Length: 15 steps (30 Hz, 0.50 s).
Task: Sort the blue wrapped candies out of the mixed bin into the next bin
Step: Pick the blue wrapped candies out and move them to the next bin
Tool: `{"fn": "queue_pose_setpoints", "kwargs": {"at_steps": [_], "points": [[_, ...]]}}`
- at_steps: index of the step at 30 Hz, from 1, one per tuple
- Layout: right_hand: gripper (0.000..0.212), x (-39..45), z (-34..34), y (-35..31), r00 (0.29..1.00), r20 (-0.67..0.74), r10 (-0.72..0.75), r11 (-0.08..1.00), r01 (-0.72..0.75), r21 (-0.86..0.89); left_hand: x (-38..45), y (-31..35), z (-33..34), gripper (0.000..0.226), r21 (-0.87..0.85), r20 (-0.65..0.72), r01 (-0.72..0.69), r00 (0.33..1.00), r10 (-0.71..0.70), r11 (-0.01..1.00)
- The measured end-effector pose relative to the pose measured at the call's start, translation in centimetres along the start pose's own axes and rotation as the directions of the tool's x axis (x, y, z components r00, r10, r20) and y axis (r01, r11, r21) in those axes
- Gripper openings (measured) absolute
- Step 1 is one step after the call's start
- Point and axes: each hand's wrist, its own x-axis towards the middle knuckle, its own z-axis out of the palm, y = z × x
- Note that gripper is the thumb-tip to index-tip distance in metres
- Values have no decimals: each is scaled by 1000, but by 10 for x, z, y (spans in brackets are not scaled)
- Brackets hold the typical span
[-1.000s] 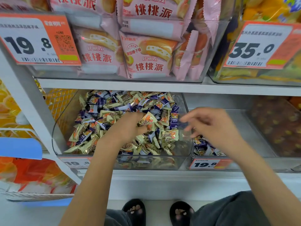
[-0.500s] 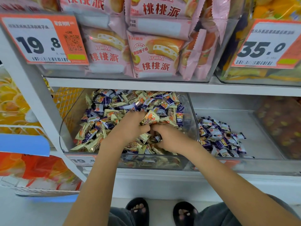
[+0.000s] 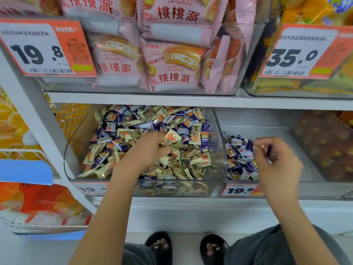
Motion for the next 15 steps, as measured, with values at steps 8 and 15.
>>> {"fn": "queue_pose_setpoints", "kwargs": {"at_steps": [8, 15], "points": [[14, 5, 27, -57, 852, 476, -217, 973, 149, 176, 4, -1, 2, 31, -1, -35, -25, 999, 25, 1000], [28, 12, 108, -50, 325, 938, -118, 852, 518, -72, 5, -7, 4, 35, -23, -107, -81, 991, 78, 996]]}}
